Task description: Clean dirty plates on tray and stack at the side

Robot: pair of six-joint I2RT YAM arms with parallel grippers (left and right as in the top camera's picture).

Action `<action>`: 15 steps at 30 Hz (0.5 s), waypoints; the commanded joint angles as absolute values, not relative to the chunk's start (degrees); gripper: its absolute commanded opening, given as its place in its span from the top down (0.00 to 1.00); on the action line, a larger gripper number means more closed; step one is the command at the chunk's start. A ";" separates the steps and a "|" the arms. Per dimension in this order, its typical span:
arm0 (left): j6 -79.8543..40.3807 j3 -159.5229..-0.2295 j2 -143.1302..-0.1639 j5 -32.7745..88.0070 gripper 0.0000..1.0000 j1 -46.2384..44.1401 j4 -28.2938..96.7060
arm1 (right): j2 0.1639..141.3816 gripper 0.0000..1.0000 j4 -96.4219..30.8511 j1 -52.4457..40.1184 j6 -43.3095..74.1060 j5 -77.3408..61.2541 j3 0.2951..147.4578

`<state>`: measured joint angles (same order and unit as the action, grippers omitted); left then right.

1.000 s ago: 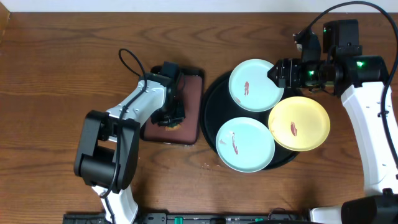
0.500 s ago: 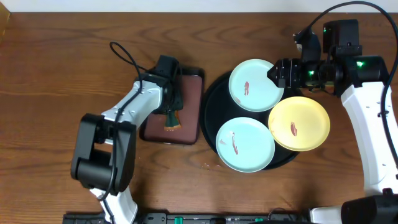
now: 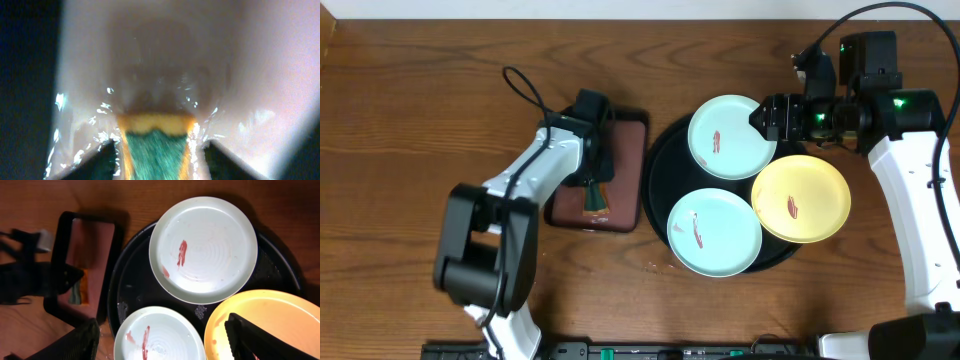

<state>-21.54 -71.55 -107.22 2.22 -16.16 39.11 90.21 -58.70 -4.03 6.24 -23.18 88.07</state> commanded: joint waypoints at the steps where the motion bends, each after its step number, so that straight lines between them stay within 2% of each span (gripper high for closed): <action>1: -20.86 -73.73 -103.26 2.79 0.35 -15.88 40.77 | 90.13 0.20 -58.74 -3.79 5.67 -23.81 89.23; 6: -22.06 -70.24 -104.95 3.44 0.36 -16.21 42.57 | 90.13 0.19 -58.74 -3.79 5.67 -23.81 89.23; 12: -24.32 -66.72 -108.77 4.12 0.59 -16.75 40.77 | 90.13 0.19 -58.72 -3.79 5.67 -23.81 89.23; 15: -24.25 -66.61 -110.78 4.43 0.80 -16.86 39.48 | 90.13 0.18 -58.72 -3.79 5.65 -23.81 89.23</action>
<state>-23.42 -67.48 -108.42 3.81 -16.56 40.07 90.21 -58.70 -4.03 6.24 -23.18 88.07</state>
